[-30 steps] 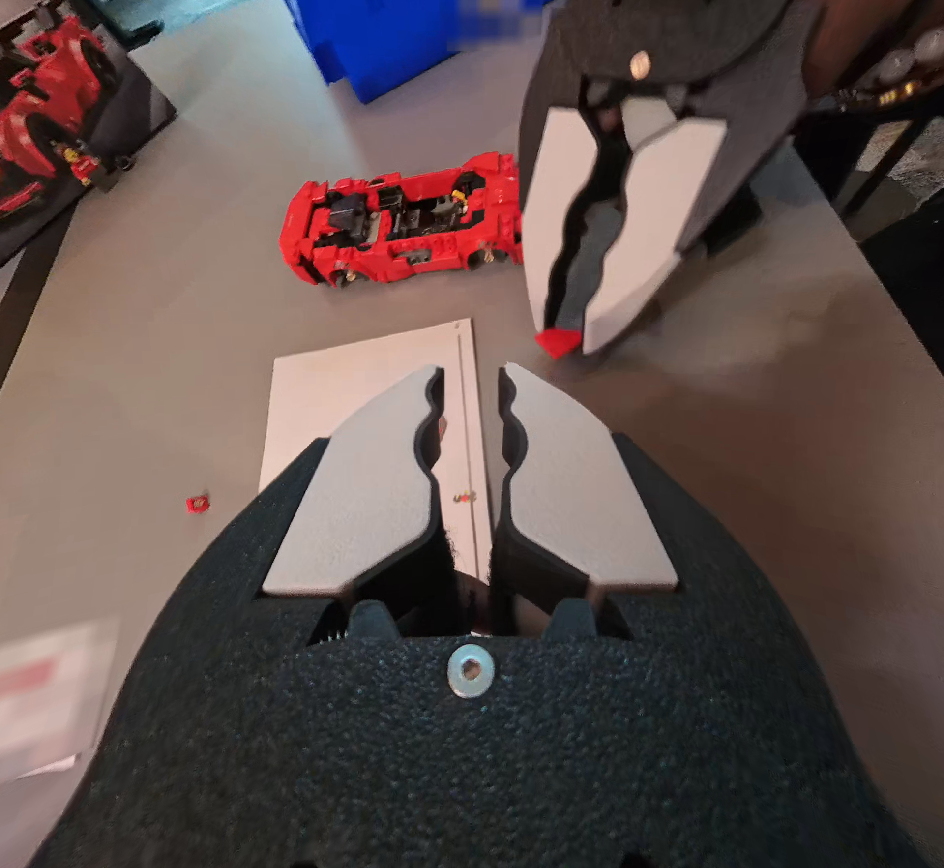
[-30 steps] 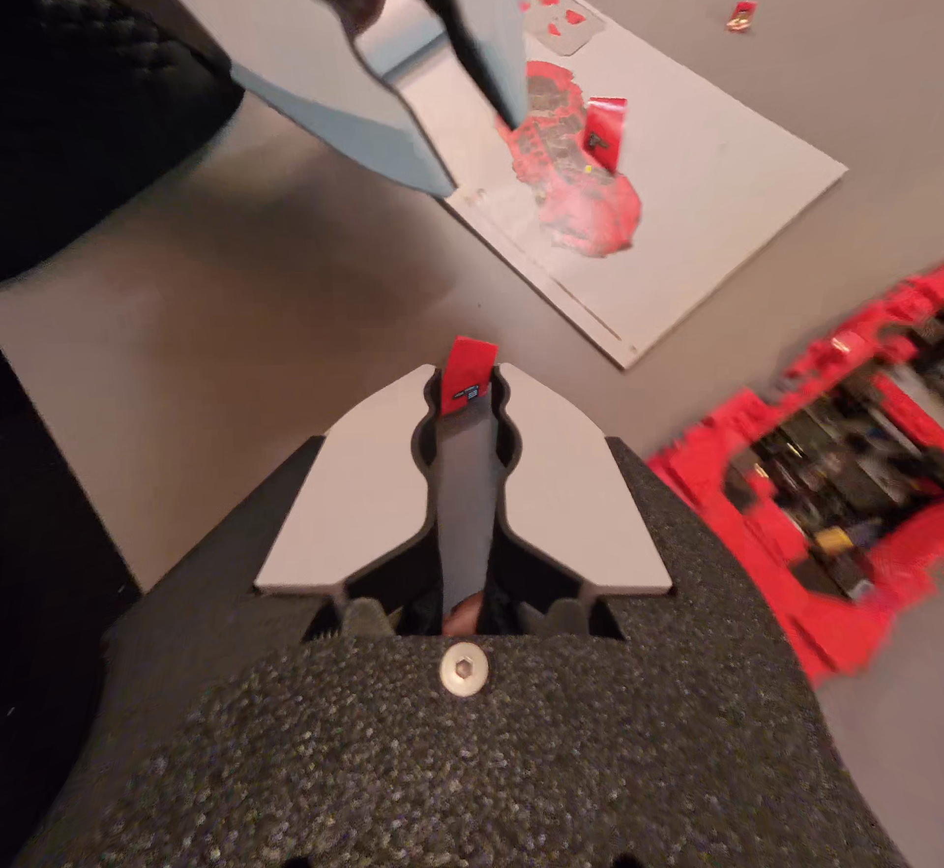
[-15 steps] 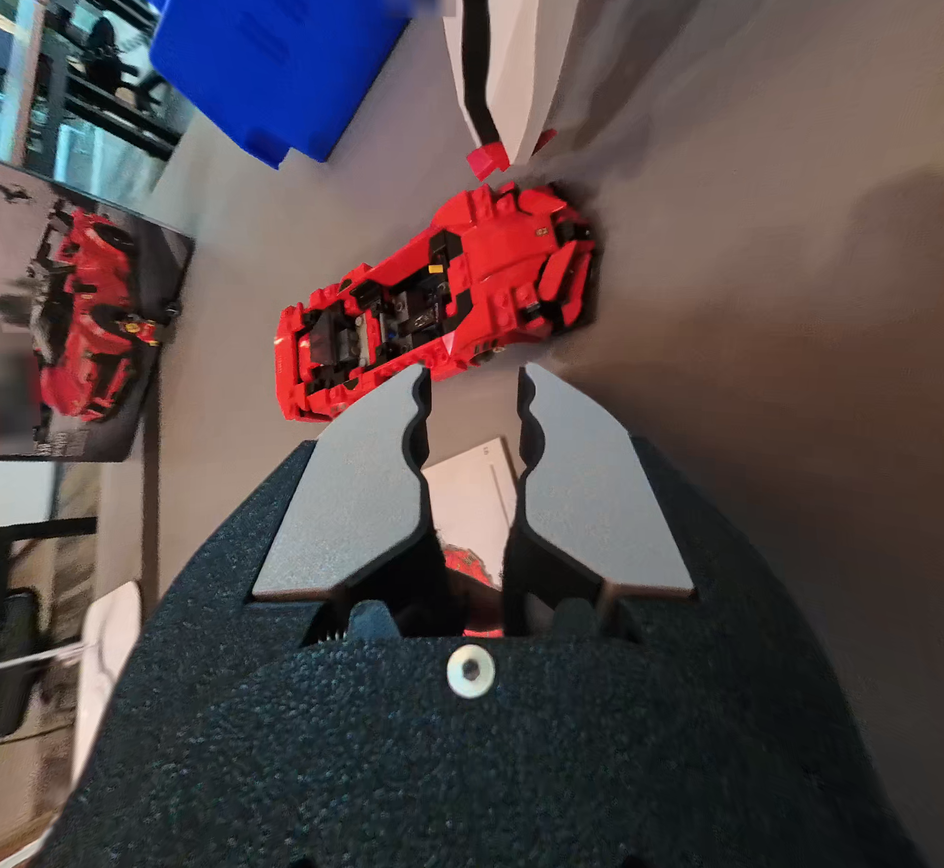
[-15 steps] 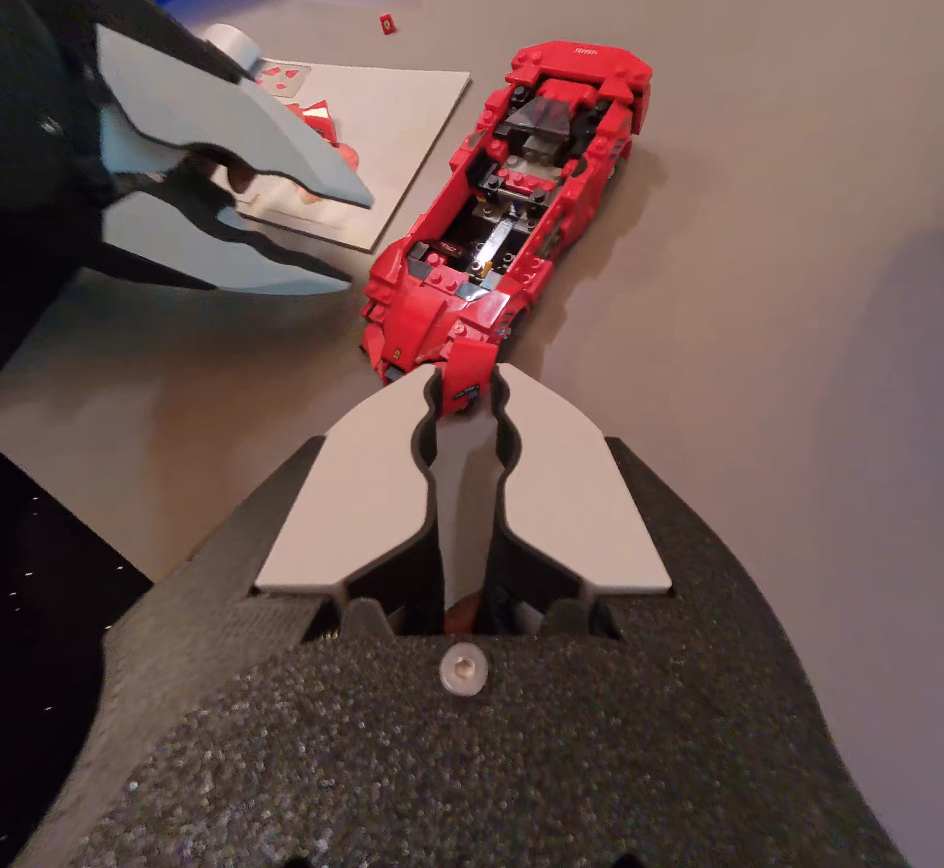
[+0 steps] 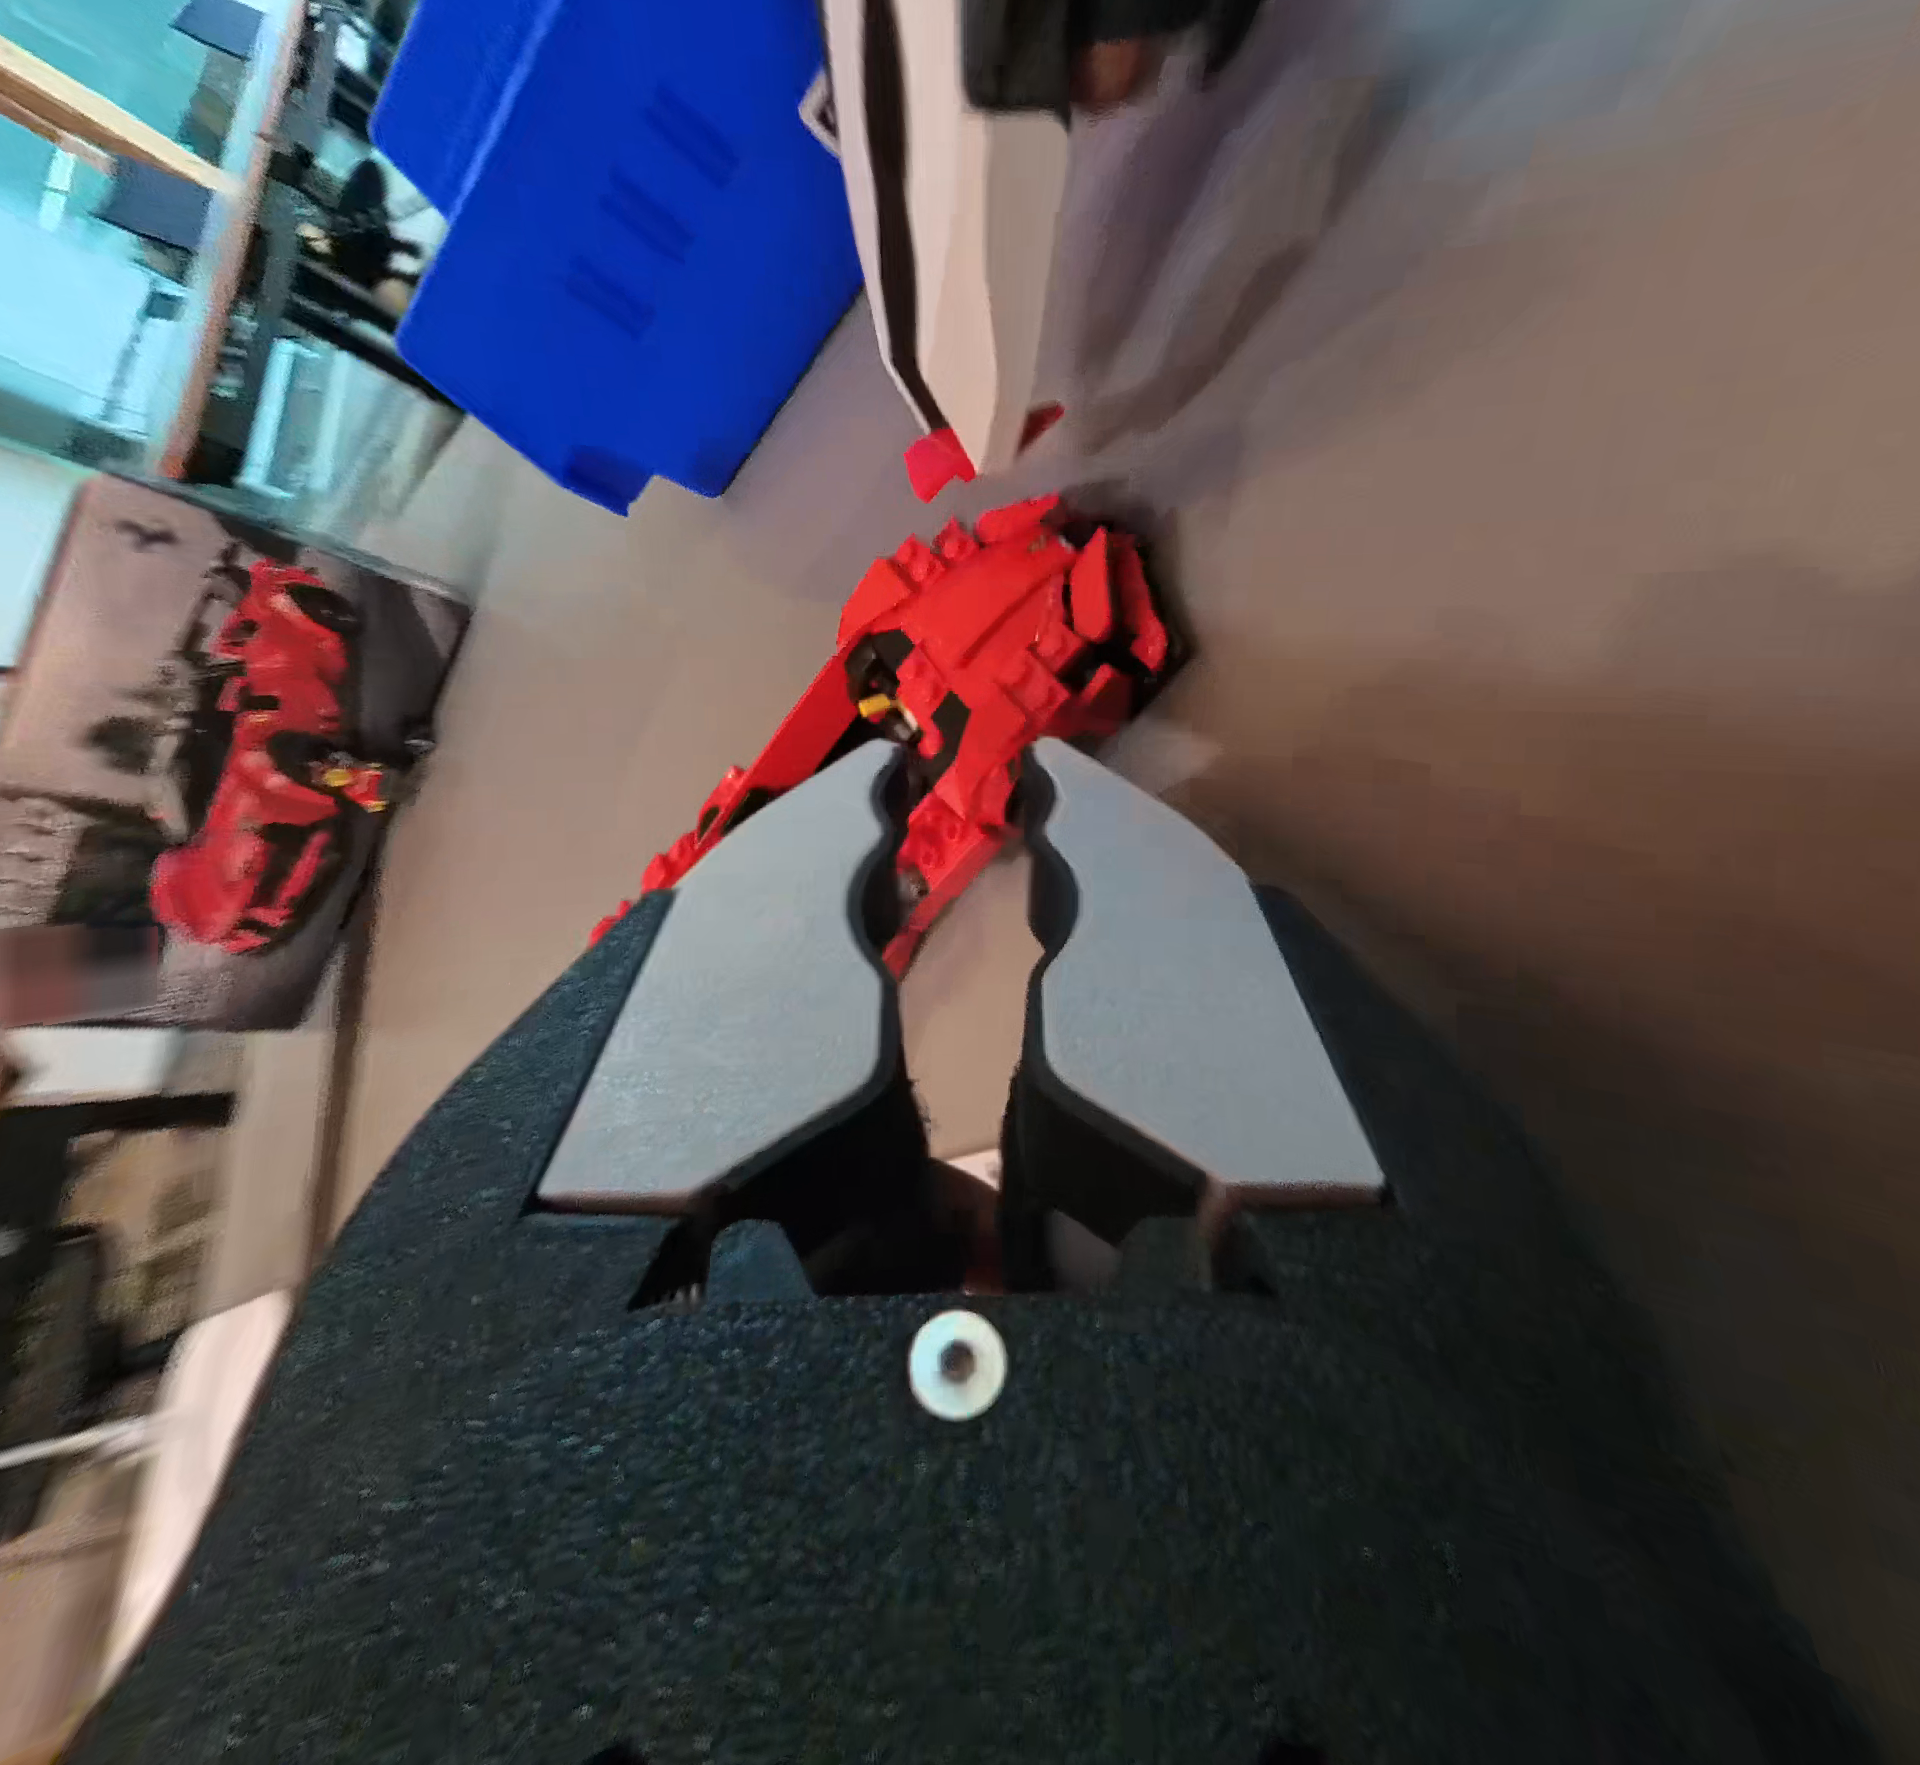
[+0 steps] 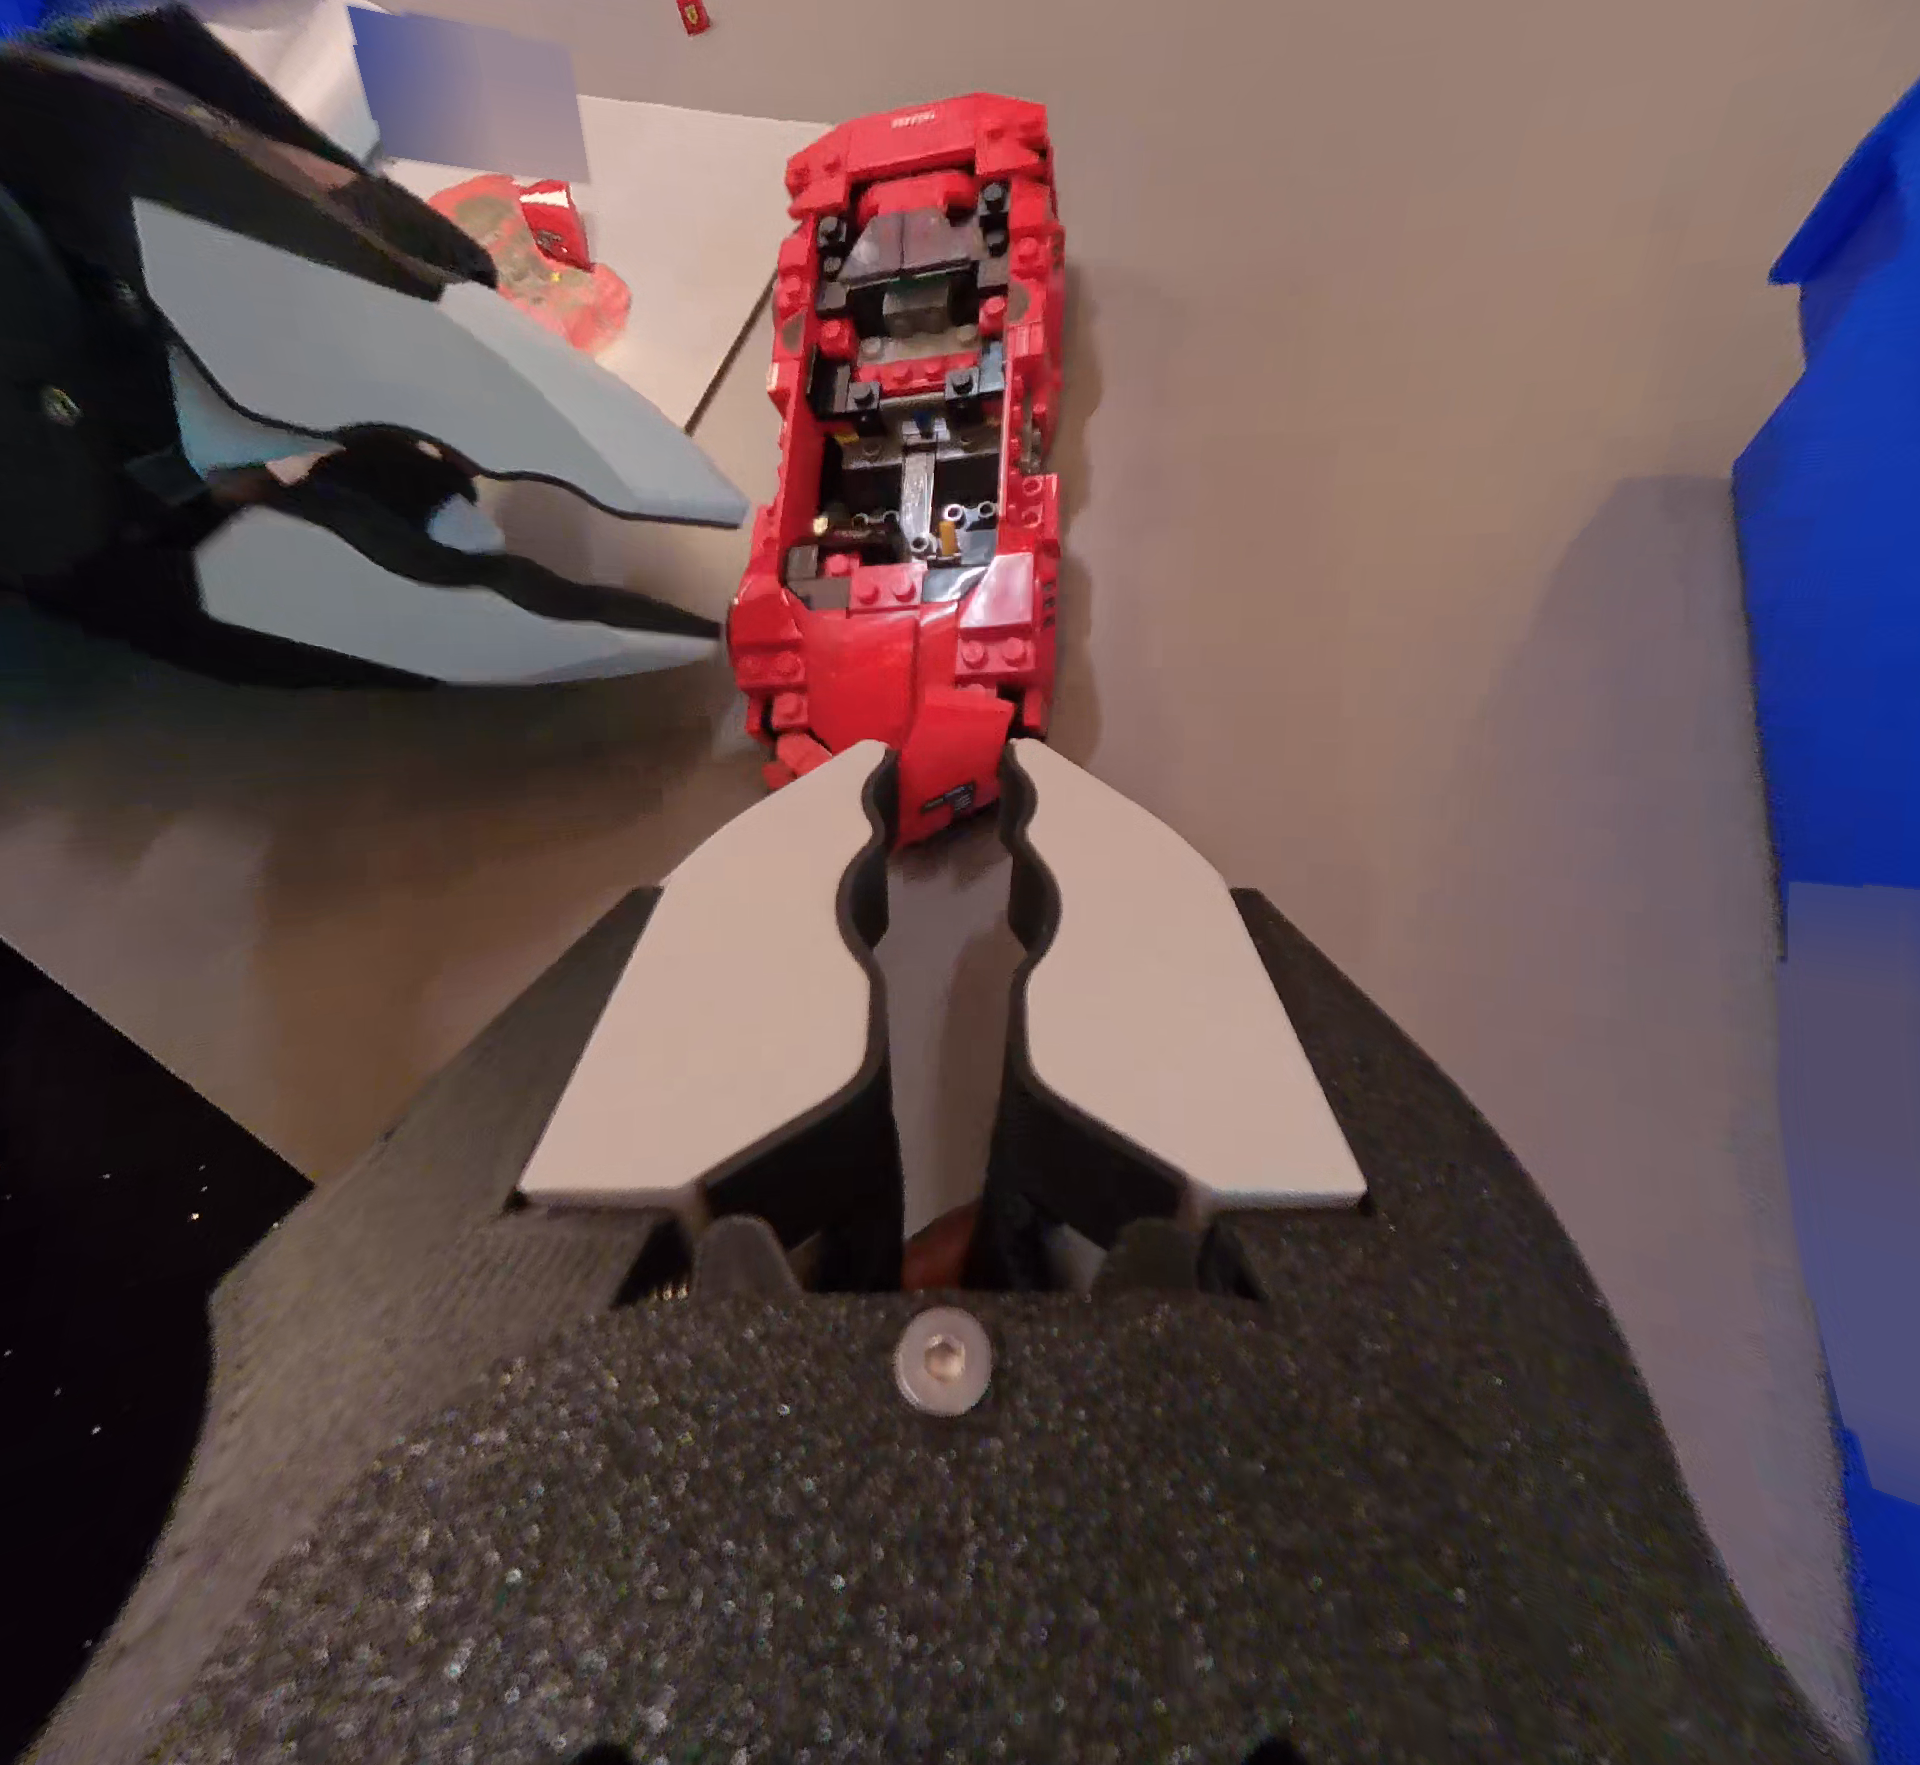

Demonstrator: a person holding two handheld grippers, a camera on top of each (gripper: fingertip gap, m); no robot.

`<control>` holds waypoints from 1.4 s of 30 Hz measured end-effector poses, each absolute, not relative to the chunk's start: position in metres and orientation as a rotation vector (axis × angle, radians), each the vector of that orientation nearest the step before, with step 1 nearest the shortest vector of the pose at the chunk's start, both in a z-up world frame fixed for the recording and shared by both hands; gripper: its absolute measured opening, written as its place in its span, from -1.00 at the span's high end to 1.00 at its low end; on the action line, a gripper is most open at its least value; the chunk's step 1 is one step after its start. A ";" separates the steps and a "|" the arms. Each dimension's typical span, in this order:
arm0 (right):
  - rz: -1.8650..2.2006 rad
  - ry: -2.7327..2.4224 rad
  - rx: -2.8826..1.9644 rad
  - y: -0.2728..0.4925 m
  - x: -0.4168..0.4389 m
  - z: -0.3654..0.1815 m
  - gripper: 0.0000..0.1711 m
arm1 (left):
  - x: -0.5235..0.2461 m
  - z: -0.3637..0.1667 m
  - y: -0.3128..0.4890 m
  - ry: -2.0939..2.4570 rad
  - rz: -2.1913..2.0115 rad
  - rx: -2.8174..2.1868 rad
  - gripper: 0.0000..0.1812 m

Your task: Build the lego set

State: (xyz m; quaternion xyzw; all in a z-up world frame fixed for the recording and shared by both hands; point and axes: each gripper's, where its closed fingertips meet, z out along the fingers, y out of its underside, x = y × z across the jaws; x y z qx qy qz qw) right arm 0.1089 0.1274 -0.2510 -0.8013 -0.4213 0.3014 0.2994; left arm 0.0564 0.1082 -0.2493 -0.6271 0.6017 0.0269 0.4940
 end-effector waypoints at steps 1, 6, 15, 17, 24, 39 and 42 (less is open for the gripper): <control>0.789 -1.154 -2.130 0.128 0.108 -0.250 0.79 | 0.059 -0.242 0.106 1.436 -0.042 -1.542 0.83; 0.746 -1.402 -2.119 0.133 0.104 -0.249 0.79 | 0.065 -0.209 0.104 1.421 -0.612 -1.661 0.95; 0.649 -1.587 -2.174 0.142 0.100 -0.258 0.79 | 0.075 -0.228 0.137 1.763 -0.644 -1.578 0.99; 0.628 -1.587 -2.172 0.144 0.101 -0.258 0.79 | 0.079 -0.231 0.140 1.803 -0.640 -1.553 0.99; 0.597 -1.641 -2.171 0.144 0.100 -0.260 0.79 | 0.086 -0.246 0.144 1.915 -0.579 -1.505 0.99; 0.507 -1.763 -2.171 0.144 0.100 -0.263 0.79 | 0.100 -0.252 0.144 1.972 -0.571 -1.447 0.98; 0.490 -1.773 -2.161 0.144 0.100 -0.263 0.79 | 0.101 -0.253 0.143 1.965 -0.599 -1.455 1.00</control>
